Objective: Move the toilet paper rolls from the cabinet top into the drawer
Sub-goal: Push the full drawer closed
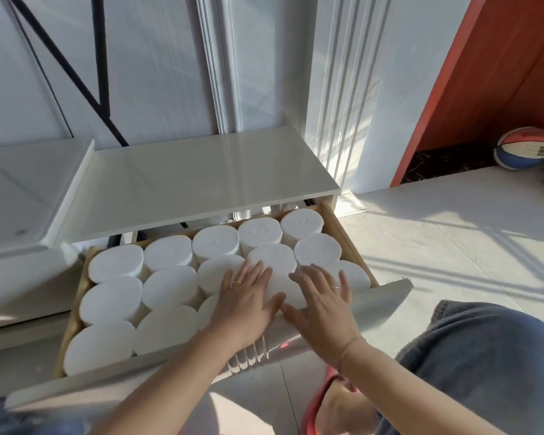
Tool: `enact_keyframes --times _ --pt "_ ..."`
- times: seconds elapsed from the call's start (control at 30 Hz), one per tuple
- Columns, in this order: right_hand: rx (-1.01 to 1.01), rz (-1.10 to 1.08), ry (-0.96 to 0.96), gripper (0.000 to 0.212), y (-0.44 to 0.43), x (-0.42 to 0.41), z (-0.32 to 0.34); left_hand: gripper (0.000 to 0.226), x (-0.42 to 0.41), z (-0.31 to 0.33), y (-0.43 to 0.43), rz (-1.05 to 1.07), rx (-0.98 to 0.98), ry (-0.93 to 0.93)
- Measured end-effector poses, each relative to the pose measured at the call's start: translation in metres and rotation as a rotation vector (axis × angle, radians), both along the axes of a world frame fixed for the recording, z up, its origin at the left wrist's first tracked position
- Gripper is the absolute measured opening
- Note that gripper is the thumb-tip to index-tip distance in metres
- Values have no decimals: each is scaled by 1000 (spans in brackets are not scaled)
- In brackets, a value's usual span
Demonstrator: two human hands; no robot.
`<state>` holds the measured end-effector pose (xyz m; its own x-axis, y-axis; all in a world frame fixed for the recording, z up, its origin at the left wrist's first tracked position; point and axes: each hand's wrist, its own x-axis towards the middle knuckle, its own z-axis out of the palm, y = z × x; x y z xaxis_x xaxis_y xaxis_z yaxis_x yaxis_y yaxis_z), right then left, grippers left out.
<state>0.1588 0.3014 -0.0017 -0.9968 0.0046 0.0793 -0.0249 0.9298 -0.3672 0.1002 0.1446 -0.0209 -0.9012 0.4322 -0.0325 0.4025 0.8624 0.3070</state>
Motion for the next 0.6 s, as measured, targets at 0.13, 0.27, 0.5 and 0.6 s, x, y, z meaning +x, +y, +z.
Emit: enact_keyframes --times 0.13,0.27,0.5,0.6 --pt "66 83 33 54 -36 19 -9 72 27 6 -43 99 -56 114" --pt "162 153 6 69 -61 28 -18 74 57 7 -71 252 -108 233" --pt "212 104 48 67 -75 26 -20 57 99 -22 -86 329 -1 389" --pt "220 102 96 70 -76 15 -22 57 85 -26 -87 328 1 450"
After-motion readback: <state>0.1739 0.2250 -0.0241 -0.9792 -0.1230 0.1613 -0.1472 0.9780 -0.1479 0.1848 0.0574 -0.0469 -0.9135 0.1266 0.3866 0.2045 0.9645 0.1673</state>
